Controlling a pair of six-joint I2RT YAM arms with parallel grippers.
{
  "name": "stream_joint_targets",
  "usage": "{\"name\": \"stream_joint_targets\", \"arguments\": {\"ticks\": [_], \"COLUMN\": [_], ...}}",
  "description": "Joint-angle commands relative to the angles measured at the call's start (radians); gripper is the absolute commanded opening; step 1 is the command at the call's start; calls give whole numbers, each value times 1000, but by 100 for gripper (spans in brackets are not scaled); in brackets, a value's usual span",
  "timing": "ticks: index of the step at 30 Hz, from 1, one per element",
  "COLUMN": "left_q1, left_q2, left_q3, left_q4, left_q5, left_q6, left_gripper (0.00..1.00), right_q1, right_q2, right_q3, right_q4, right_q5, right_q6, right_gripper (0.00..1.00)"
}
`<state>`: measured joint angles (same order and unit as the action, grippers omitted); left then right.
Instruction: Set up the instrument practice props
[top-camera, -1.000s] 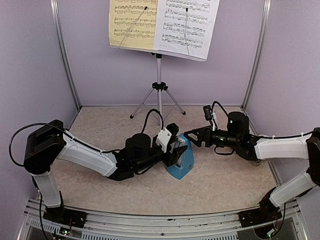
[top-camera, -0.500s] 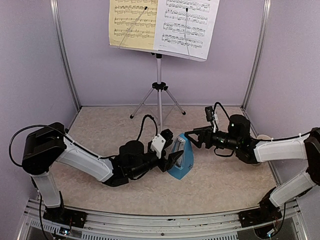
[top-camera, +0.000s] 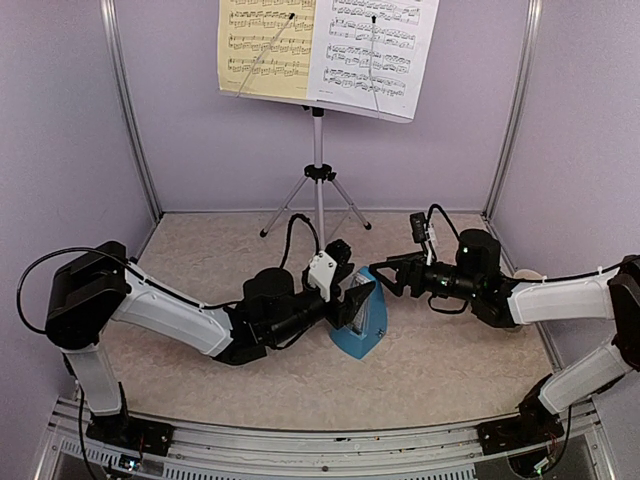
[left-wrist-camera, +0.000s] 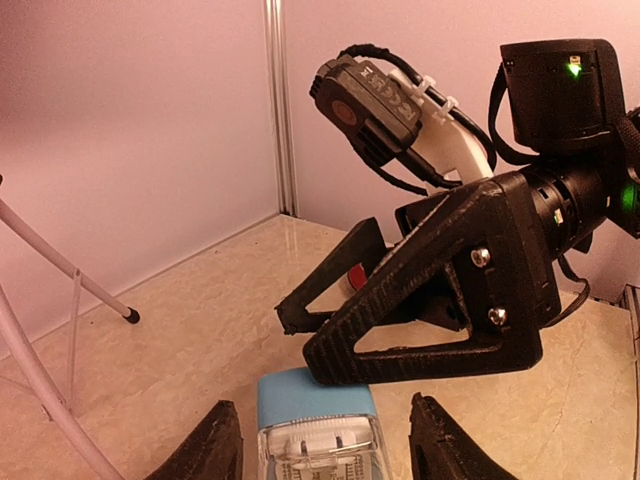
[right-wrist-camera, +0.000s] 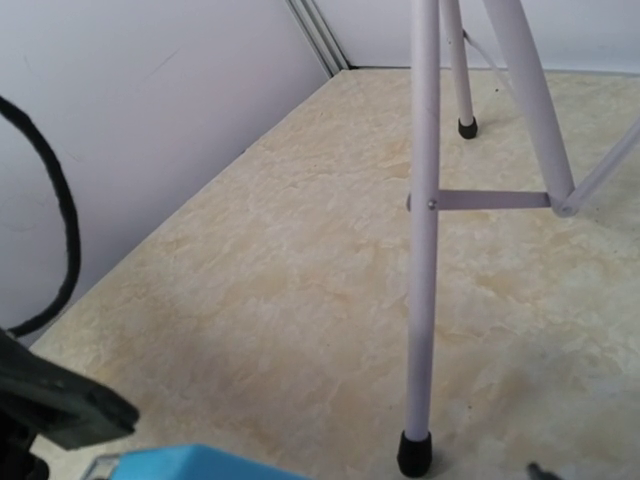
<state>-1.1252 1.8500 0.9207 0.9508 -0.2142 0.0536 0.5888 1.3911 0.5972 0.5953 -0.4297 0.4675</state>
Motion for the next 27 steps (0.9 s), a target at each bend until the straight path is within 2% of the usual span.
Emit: {"name": "stream_joint_targets", "arguments": {"ticks": [1,7,10,15,21,27], "left_q1": [2,2,3,5,9,6], "left_q2": [20,17,26,32,27,8], "left_q3": [19,3,12,18,11,-53], "left_q4": [-8,-10,-30,-33,-30,39], "left_q5": [1,1,-3,3,6,21], "left_q6": [-25,-27,-35,-44,-40,-22], "left_gripper": [53,47,55,55,47,40], "right_q1": [10,9,9,9,9,9], "right_q2": [40,49,46,49,55,74], "right_q3": [-55,-58,-58,-53,-51,-53], "right_q4": [-209,-216,-216,-218,-213,-233], "right_q5": [35,45,45,45,42,76], "right_q6": [-53,-53,-53,-54,-48,-49], "right_gripper": [86,86,86,86,86,86]}}
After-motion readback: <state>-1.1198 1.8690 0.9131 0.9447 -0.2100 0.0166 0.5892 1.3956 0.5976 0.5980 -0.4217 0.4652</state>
